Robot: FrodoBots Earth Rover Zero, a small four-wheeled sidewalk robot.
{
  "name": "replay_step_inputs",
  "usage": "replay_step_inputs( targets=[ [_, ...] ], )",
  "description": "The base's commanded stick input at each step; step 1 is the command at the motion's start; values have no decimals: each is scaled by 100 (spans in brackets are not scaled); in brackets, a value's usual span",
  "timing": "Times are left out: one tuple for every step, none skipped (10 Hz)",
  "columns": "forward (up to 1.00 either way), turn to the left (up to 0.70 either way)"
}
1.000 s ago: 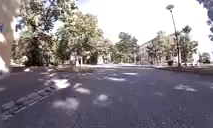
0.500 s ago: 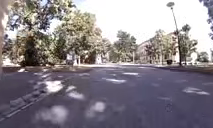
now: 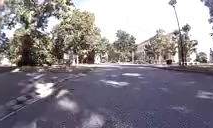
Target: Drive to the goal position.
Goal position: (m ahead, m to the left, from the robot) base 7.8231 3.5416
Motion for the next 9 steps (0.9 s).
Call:
replay_step_inputs(
  targets=[
    [70,0],
    [70,0],
    [70,0],
    [70,0],
    [70,0],
    [70,0],
    [70,0],
    [70,0],
    [70,0]
  ],
)
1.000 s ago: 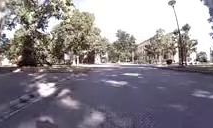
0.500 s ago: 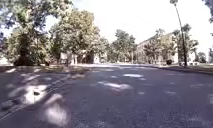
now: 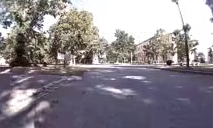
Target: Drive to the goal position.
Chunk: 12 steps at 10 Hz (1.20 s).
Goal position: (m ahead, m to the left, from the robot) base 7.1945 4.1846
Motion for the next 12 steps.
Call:
replay_step_inputs(
  targets=[
    [70,0],
    [70,0],
    [70,0],
    [70,0],
    [70,0],
    [70,0],
    [70,0],
    [70,0],
    [70,0],
    [70,0],
    [70,0],
    [70,0]
  ],
)
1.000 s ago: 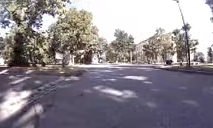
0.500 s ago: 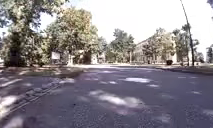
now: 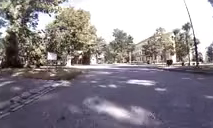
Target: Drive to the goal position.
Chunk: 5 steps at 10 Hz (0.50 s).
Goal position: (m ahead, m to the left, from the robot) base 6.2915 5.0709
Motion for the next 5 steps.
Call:
replay_step_inputs(
  targets=[
    [70,0],
    [70,0],
    [70,0],
    [70,0],
    [70,0]
  ],
)
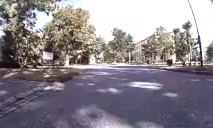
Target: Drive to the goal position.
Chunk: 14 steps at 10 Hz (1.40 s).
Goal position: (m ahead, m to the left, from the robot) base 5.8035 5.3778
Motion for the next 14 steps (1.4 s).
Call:
replay_step_inputs(
  targets=[
    [70,0],
    [70,0],
    [70,0],
    [70,0],
    [70,0],
    [70,0],
    [70,0],
    [70,0],
    [70,0],
    [70,0],
    [70,0],
    [70,0],
    [70,0],
    [70,0]
  ],
)
